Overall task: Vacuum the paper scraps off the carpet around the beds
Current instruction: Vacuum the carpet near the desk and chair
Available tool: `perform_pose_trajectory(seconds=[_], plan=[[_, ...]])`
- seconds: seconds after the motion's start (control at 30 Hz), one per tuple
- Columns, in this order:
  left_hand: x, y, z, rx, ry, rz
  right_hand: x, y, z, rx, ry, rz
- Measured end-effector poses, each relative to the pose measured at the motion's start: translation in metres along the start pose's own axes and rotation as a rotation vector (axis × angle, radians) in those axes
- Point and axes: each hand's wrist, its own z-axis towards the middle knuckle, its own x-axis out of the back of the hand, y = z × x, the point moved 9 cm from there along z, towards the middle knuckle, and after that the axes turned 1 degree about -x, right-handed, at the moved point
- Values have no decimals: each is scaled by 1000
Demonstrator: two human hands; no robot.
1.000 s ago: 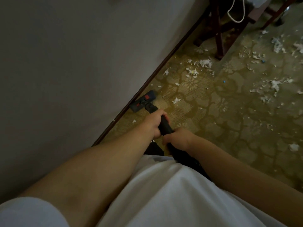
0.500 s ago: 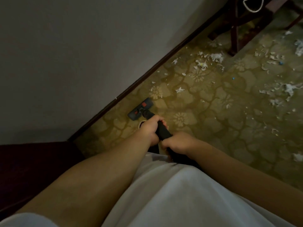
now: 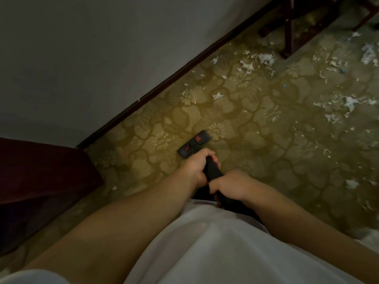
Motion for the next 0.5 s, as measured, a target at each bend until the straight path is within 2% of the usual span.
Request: perform_pose_trajectory(seconds=[0.13,0.23,0.5], plan=[[39,3,-10,-52,8,-84,-34,-8,5,-3,-62,-26],[88,11,-23,-104,35,-224,-74,-30,6,18,-115,-138],[269,15,-63,-212,99,-545,-237,-87,12,89,-194,-467]])
